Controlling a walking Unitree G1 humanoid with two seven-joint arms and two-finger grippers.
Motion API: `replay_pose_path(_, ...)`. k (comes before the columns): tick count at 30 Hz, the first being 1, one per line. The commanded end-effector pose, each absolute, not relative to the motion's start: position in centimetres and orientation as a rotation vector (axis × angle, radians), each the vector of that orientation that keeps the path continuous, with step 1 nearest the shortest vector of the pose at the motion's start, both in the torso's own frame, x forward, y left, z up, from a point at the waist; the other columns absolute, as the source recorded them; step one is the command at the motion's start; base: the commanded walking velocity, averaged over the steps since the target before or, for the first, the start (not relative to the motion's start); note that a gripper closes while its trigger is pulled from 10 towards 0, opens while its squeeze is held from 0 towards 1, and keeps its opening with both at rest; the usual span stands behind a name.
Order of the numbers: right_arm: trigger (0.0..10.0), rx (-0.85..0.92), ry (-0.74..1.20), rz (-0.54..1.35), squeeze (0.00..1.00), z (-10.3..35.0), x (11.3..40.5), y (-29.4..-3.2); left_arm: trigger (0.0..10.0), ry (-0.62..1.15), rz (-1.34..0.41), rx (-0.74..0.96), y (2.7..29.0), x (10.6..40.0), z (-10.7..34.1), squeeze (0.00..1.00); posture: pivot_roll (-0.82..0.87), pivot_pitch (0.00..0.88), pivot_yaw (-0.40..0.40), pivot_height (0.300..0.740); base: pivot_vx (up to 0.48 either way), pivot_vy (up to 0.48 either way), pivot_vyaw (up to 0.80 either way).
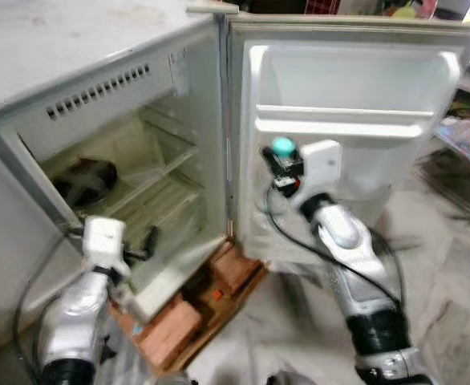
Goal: Restocking fridge
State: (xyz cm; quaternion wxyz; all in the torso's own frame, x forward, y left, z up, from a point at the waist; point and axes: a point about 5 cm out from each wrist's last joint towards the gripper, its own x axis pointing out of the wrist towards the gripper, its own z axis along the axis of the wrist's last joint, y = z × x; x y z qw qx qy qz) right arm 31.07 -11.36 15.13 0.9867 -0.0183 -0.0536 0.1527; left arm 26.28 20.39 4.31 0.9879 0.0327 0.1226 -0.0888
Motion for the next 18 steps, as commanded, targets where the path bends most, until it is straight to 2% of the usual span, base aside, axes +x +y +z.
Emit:
replay_pose_path(1, 10.0, -0.030, -0.125, 0.288, 0.00, 15.7, 31.2, -11.3, 10.0, 0.240, -0.169, 0.069, 21.1, 26.2, 4.6, 0.00, 0.10, 0.000, -0.039, 0.740, 0.000, 0.000, 0.00)
replay_pose_path(11, 10.0, -0.074, 0.045, 0.237, 0.00, 13.1, 31.3, -11.9, 10.0, 0.211, -0.218, 0.079, 20.9, 26.9, 5.5, 0.00, 0.10, 0.011, -0.034, 0.740, 0.000, 0.000, 0.00)
replay_pose_path(18, 10.0, -0.072, 0.073, 0.250, 0.00, 12.4, 30.8, -11.4, 10.0, 0.201, -0.236, 0.080, 20.9, 26.9, 5.8, 0.00, 0.09, 0.020, -0.026, 0.740, 0.351, 0.000, 0.00)
